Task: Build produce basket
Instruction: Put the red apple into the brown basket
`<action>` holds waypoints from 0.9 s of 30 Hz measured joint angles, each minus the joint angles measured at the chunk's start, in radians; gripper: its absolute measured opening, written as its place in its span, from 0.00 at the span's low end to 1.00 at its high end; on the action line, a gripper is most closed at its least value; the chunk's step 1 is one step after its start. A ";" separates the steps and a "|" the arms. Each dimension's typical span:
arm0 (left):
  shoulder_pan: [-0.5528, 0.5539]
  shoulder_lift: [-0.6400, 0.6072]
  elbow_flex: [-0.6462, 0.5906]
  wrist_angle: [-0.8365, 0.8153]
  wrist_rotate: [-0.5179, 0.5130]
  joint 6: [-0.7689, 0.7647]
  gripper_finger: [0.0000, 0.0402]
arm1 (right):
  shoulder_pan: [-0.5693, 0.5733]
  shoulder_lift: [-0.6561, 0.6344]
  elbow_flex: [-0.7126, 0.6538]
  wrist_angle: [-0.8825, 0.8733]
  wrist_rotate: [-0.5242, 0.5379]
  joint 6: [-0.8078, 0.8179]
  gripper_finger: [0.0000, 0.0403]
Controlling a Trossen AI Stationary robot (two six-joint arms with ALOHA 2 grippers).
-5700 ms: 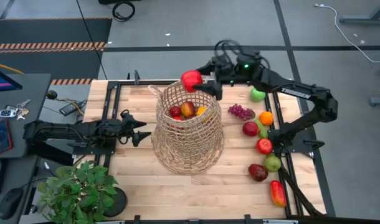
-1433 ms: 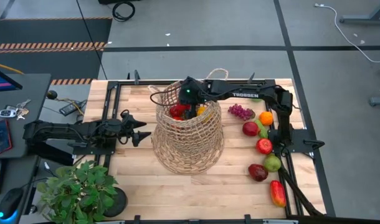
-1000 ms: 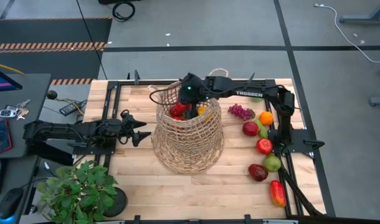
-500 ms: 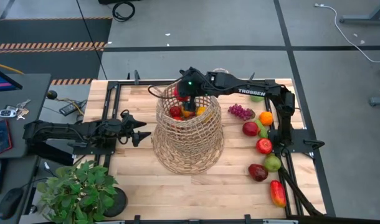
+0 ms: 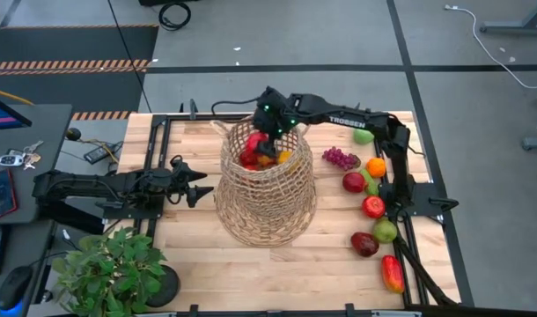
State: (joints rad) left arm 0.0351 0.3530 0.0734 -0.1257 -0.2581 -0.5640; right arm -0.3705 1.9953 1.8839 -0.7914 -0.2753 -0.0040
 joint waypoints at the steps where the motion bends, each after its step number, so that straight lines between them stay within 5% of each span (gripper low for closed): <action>1: 0.000 0.000 0.000 0.000 0.000 0.000 0.89 | -0.006 0.000 -0.001 -0.008 0.045 -0.003 0.98; 3: 0.000 0.000 0.000 0.000 0.000 0.000 0.89 | -0.011 -0.002 -0.001 -0.029 0.109 -0.004 0.97; 6: 0.000 0.000 0.000 0.000 0.000 0.000 0.89 | -0.030 -0.009 -0.001 -0.047 -0.013 -0.030 0.97; 9: 0.000 0.000 0.000 0.000 0.000 0.000 0.89 | -0.030 -0.009 0.009 -0.065 0.128 -0.020 0.97; 13: 0.000 0.000 0.000 0.000 0.000 0.000 0.89 | -0.028 -0.009 0.014 -0.079 0.075 -0.074 0.97; 16: 0.000 0.000 0.000 0.001 0.000 -0.002 0.89 | -0.018 -0.009 0.032 -0.110 0.163 -0.064 0.97; 19: 0.000 0.000 0.000 0.075 0.000 -0.220 0.89 | -0.018 -0.009 0.054 -0.117 0.038 -0.081 0.97; 27: 0.001 0.000 0.000 0.279 -0.104 -0.626 0.89 | -0.026 -0.009 0.115 -0.077 0.220 -0.021 0.97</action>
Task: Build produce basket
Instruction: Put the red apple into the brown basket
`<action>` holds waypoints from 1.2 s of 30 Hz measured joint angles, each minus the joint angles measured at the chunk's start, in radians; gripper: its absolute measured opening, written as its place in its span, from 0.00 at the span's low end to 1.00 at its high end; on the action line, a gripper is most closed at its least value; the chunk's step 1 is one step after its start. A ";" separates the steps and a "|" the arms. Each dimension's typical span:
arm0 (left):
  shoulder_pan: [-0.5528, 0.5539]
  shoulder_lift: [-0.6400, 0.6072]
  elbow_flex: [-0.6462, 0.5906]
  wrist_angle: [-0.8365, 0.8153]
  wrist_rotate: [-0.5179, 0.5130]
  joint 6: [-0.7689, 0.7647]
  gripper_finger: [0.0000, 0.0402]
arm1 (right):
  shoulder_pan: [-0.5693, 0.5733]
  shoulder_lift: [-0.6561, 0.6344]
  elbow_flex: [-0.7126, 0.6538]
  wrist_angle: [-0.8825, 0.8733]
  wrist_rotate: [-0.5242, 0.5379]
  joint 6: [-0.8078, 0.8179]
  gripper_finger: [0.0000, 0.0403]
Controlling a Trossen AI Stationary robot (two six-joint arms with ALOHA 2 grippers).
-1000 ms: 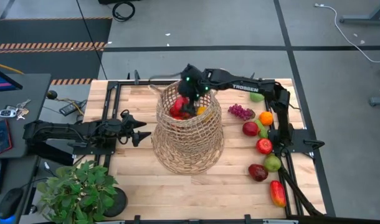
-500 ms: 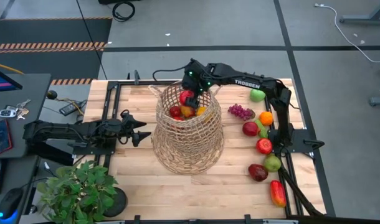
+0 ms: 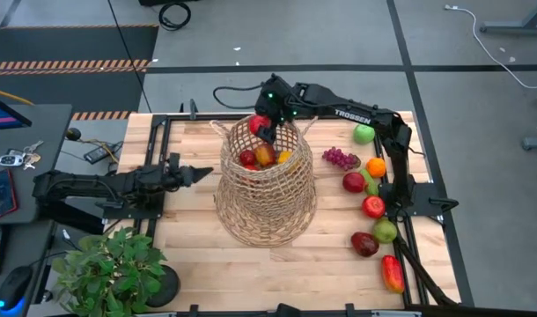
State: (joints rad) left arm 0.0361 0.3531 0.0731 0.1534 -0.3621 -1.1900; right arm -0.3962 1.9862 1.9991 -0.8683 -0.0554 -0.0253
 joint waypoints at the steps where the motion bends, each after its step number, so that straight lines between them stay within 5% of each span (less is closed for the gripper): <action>1: 0.000 0.000 0.000 0.029 0.000 -0.021 0.89 | -0.003 0.000 0.006 0.007 -0.003 0.000 0.97; 6: 0.002 0.000 0.004 0.221 0.000 -0.133 0.89 | -0.003 0.000 0.050 0.033 -0.023 -0.019 0.97; 11: 0.000 0.006 0.161 0.297 -0.012 0.113 0.89 | -0.004 0.000 0.062 0.058 -0.024 -0.029 0.97; 17: 0.025 0.126 0.454 0.142 -0.157 0.258 0.89 | -0.014 0.000 0.063 0.066 -0.100 -0.036 0.97; 22: 0.090 0.336 0.706 0.067 -0.158 0.307 0.89 | -0.011 0.000 0.063 0.086 -0.171 -0.070 0.97; 28: 0.177 0.585 0.958 0.027 -0.019 0.401 0.89 | -0.003 -0.018 0.062 0.075 -0.149 -0.080 0.97; 36: 0.274 0.811 1.241 -0.376 0.075 0.469 0.89 | -0.035 -0.129 0.064 0.019 -0.155 -0.082 0.97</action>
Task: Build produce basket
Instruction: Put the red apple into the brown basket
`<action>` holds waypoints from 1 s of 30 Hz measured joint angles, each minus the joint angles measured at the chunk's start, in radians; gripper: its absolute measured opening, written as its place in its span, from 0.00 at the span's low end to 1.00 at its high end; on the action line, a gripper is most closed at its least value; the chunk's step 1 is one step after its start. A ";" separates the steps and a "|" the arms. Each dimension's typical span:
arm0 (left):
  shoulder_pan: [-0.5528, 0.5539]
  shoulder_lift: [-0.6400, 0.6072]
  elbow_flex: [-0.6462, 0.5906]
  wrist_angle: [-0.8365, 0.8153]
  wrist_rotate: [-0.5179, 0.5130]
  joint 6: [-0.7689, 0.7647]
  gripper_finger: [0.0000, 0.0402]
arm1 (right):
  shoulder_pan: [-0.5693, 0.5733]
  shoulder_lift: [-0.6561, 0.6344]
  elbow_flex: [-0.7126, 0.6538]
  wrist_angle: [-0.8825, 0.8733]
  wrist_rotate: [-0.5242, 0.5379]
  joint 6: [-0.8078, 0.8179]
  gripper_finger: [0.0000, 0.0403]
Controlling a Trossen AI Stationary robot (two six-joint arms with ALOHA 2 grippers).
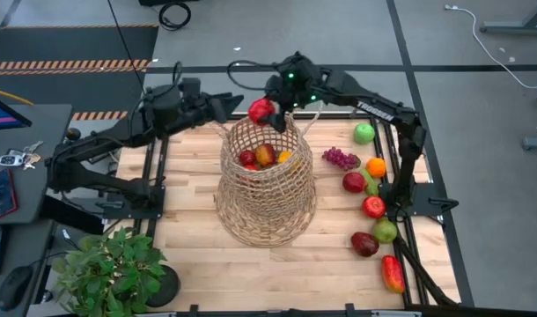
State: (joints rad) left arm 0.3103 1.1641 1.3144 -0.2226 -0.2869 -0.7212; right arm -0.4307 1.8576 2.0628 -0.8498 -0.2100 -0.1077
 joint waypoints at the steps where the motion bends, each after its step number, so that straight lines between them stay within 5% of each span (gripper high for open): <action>1: 0.008 0.013 0.022 -0.010 0.000 0.001 0.89 | -0.008 -0.012 0.000 -0.009 0.000 0.002 0.97; 6: 0.055 0.063 0.080 -0.042 0.024 -0.012 0.89 | -0.038 -0.058 0.000 -0.045 -0.075 0.029 0.97; 14: 0.121 0.232 0.203 -0.119 0.253 -0.078 0.89 | -0.035 -0.061 -0.006 -0.039 -0.207 -0.031 0.97; 22: 0.123 0.364 0.334 -0.385 0.257 0.063 0.89 | -0.052 -0.060 -0.047 -0.037 -0.209 -0.027 0.97; 30: 0.111 0.378 0.337 -0.450 0.262 0.091 0.89 | -0.058 -0.057 -0.050 -0.058 -0.282 -0.050 0.97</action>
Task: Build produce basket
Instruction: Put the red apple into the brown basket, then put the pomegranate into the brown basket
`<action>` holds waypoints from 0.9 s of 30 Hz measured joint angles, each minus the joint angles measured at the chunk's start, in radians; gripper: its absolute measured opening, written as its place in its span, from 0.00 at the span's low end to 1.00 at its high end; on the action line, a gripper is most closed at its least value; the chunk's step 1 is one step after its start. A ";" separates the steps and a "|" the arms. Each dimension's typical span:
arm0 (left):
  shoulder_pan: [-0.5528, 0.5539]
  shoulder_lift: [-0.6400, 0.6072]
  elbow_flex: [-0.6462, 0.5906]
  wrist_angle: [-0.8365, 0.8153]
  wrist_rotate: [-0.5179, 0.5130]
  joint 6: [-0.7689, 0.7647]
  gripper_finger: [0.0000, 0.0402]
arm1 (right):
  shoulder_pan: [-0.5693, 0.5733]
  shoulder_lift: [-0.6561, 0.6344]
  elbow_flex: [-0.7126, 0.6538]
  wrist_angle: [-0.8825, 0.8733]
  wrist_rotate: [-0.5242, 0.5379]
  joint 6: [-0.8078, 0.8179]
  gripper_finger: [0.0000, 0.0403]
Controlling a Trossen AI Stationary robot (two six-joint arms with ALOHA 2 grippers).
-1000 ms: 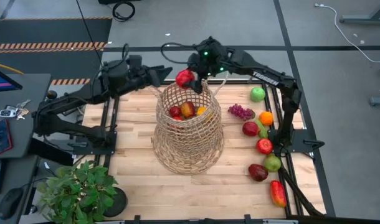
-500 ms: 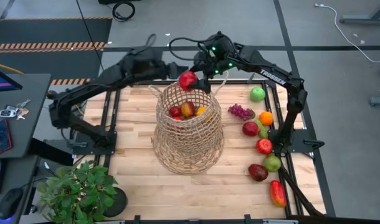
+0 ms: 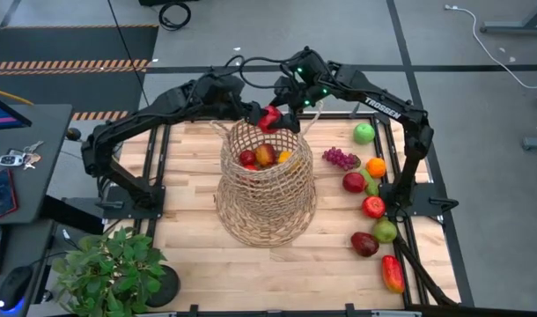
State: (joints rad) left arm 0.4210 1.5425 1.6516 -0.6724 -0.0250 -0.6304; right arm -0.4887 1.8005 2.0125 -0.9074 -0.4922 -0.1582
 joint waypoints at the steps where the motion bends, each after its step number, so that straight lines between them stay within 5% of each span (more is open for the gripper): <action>1: 0.001 0.000 0.000 -0.011 0.008 0.008 0.89 | 0.000 0.000 0.000 -0.003 0.001 -0.009 0.97; 8: 0.002 -0.003 -0.006 -0.137 0.038 0.028 0.89 | -0.014 -0.007 0.005 0.011 -0.111 0.000 0.97; 20: 0.003 -0.014 0.103 -0.119 0.039 0.087 0.89 | -0.023 -0.016 0.003 -0.065 -0.111 0.007 0.99; 27: 0.001 -0.050 0.171 -0.147 0.018 0.174 0.89 | -0.047 -0.139 0.003 -0.190 -0.104 -0.034 0.99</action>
State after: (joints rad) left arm 0.4220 1.4921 1.8228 -0.8194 -0.0065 -0.4561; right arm -0.5358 1.6616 2.0159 -1.0971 -0.5961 -0.1920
